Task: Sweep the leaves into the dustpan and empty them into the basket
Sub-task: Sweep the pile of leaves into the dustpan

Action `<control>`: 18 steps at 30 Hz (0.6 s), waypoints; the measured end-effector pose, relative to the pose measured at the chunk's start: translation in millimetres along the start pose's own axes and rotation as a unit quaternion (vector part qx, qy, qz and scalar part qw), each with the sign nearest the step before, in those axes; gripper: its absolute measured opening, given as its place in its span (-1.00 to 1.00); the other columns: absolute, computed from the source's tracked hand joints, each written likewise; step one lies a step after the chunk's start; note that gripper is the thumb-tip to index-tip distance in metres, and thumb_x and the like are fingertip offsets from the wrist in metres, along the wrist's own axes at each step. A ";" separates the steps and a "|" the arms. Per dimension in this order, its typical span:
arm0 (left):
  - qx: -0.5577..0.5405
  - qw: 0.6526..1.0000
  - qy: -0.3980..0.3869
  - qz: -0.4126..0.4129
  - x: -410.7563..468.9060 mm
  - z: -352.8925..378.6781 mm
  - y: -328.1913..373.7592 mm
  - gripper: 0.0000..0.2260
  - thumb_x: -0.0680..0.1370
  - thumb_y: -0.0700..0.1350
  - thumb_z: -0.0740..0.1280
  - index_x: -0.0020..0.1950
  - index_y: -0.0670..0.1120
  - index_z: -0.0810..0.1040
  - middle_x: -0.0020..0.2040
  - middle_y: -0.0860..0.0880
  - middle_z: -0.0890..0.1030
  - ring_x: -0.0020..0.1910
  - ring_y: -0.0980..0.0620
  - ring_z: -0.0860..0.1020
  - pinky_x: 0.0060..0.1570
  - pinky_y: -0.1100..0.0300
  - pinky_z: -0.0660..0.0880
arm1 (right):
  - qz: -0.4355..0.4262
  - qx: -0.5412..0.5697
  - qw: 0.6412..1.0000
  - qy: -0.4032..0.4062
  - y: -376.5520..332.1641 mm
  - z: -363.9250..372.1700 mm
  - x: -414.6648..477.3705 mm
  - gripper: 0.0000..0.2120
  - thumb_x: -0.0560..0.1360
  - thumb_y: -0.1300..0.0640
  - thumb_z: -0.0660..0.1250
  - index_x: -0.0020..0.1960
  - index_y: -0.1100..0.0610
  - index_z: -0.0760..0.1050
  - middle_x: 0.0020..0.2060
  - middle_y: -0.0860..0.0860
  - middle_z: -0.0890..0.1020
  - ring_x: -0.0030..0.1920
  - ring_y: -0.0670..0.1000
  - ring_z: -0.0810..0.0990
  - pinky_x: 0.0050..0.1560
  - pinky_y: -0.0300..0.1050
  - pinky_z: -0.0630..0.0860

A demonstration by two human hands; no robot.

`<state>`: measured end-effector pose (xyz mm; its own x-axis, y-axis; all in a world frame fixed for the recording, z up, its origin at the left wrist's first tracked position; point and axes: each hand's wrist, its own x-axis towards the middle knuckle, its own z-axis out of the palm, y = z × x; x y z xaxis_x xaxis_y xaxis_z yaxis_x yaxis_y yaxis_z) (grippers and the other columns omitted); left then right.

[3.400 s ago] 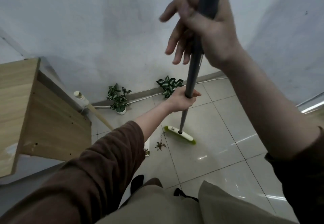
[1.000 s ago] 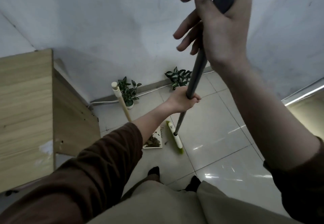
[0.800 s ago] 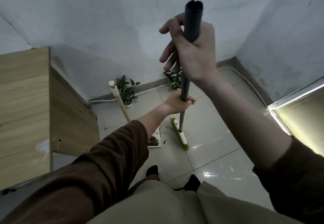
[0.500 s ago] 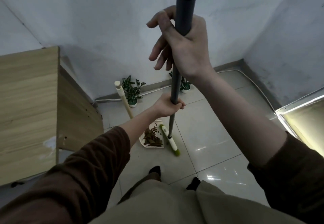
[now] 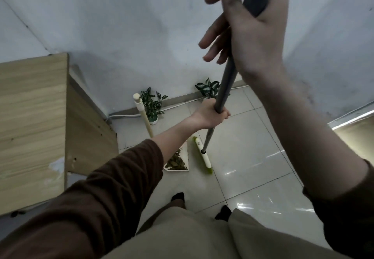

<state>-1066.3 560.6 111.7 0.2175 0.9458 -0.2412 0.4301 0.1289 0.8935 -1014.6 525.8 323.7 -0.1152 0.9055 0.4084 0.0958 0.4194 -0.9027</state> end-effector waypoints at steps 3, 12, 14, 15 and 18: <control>0.001 1.000 -0.013 -0.011 1.0 6.1 -9.9 -0.81 0.44 -0.29 0.25 -0.16 -0.20 0.67 -0.20 0.05 0.66 -0.04 0.07 0.63 0.13 0.15 0.53 | 0.036 -0.005 0.999 -0.018 15.9 8.6 -6.3 -0.80 0.64 0.16 0.19 -0.10 0.17 0.51 -0.49 0.19 0.62 -0.56 0.19 0.59 -0.59 -0.18 0.35; -0.016 0.999 0.004 -0.038 -18.6 -14.3 -40.5 -0.86 0.48 -0.28 0.29 -0.13 -0.29 0.65 -0.21 -0.03 0.66 -0.15 0.11 0.65 0.05 0.19 0.57 | 0.051 0.054 0.996 -0.045 18.1 24.0 -9.3 -0.78 0.64 0.16 0.19 -0.07 0.24 0.53 -0.52 0.18 0.61 -0.60 0.19 0.56 -0.62 -0.20 0.34; -0.021 0.999 0.009 -0.049 -23.1 -20.5 -44.6 -0.86 0.49 -0.30 0.29 -0.13 -0.30 0.64 -0.14 -0.11 0.68 -0.08 0.00 0.66 0.11 0.10 0.57 | 0.050 0.061 0.995 -0.056 14.9 29.6 -10.6 -0.79 0.64 0.17 0.19 -0.07 0.24 0.52 -0.51 0.20 0.61 -0.60 0.19 0.56 -0.62 -0.20 0.35; -0.021 0.998 0.010 -0.054 -25.0 -23.1 -46.7 -0.86 0.49 -0.30 0.29 -0.14 -0.30 0.64 -0.11 -0.13 0.68 -0.06 -0.02 0.66 0.12 0.06 0.57 | 0.048 0.063 0.995 -0.063 13.2 32.0 -11.4 -0.80 0.65 0.18 0.19 -0.07 0.24 0.52 -0.50 0.22 0.60 -0.60 0.19 0.56 -0.61 -0.20 0.35; -0.019 0.998 0.018 -0.052 -29.7 -27.2 -50.3 -0.85 0.48 -0.30 0.29 -0.14 -0.32 0.64 -0.11 -0.15 0.69 -0.07 0.00 0.67 0.12 0.02 0.57 | 0.041 0.061 0.994 -0.077 7.3 34.3 -13.3 -0.80 0.65 0.19 0.19 -0.06 0.25 0.51 -0.49 0.26 0.60 -0.59 0.21 0.56 -0.60 -0.21 0.36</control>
<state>-1118.2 534.1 84.3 0.1417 0.9365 -0.3208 0.4146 0.2381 0.8783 -1046.3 514.7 307.0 -0.2632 0.9116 0.3157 -0.0081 0.3252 -0.9456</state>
